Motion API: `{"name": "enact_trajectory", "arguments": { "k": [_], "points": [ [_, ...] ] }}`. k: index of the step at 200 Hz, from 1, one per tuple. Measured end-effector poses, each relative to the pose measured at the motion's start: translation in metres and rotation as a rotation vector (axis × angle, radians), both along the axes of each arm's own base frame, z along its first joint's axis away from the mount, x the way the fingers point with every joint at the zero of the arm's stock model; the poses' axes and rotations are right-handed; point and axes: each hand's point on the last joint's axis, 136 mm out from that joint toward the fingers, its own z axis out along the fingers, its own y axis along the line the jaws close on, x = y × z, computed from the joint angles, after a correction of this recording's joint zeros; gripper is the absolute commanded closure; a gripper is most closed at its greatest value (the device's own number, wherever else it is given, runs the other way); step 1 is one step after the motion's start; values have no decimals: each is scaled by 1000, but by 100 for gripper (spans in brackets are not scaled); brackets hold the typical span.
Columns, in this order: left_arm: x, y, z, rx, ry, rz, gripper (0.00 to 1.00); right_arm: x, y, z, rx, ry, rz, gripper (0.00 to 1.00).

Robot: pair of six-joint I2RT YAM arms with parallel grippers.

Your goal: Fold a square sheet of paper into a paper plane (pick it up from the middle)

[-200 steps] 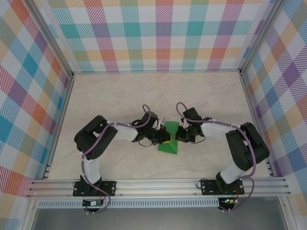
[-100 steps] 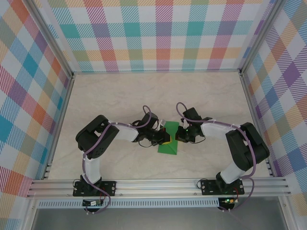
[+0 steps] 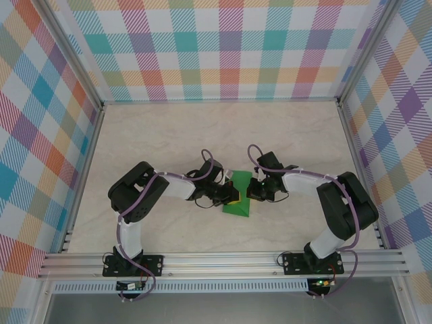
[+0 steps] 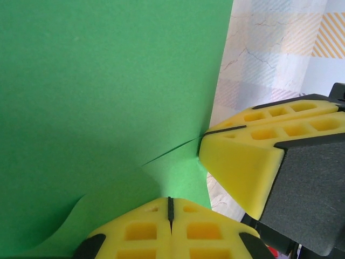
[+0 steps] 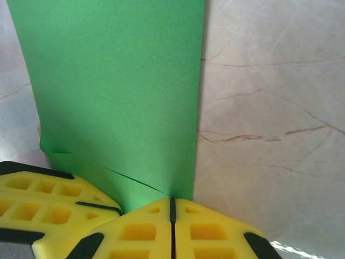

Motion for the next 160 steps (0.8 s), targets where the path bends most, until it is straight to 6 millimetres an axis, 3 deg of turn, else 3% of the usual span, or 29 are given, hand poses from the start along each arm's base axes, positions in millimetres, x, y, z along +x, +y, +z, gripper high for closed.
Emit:
{"name": "enact_trajectory", "arguments": {
  "k": [43, 73, 89, 124, 160],
  "points": [
    [0, 0, -1, 3, -4, -3, 100, 0, 0, 0, -1, 1, 0, 90],
    [0, 1, -1, 13, -5, -6, 100, 1, -2, 4, -17, 1, -4, 79],
    [0, 1, -2, 18, -9, -9, 100, 3, -5, 14, -28, -20, -13, 78],
    [0, 1, -2, 19, -15, -13, 100, 13, -1, 47, 10, -103, -17, 92],
    [0, 1, -2, 22, -16, -12, 100, 10, 7, 41, 42, -66, 3, 98]
  ]
}}
